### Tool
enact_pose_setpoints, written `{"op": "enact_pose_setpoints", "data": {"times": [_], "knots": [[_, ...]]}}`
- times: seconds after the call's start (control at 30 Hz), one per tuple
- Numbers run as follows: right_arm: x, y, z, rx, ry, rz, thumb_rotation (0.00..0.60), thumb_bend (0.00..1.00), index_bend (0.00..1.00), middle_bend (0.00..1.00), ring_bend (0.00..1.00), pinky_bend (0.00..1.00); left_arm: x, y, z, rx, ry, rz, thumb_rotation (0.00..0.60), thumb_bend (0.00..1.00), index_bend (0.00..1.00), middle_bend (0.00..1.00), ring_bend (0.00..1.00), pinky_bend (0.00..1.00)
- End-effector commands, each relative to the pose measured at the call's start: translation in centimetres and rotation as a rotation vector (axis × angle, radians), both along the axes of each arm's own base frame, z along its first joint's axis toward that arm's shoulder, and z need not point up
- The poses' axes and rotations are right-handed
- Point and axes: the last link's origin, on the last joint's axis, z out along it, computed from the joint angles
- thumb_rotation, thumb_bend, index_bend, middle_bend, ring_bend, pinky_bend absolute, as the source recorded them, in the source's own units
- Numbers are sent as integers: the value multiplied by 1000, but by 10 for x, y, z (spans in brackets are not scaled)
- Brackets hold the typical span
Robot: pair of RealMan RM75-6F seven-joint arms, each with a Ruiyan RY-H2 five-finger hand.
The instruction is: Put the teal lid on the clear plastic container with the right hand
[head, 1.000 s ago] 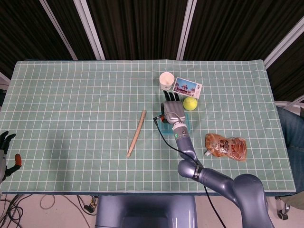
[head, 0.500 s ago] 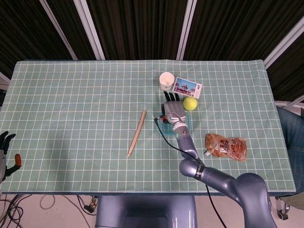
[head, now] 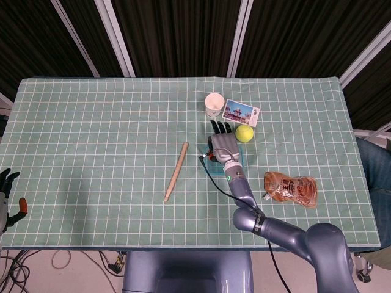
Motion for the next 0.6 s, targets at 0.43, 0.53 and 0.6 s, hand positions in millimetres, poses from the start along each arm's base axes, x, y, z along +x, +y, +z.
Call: {"op": "enact_pose_setpoints", "data": {"times": [0.43,0.53,0.6], "knots": [[0,-8,3,-12,4,-16,600,641,717,44,0,0,-1,0,0,1,0,3,600,568,114,0,0,0],[0,-11,4,-10,9,-19,600,641,717,44,0,0,-1,0,0,2,0,5,600,568,114,0,0,0],[0,-12,5,-5,17,-18,600,641,717,44,0,0,-1,0,0,2,0,5,600,568,114,0,0,0]]}}
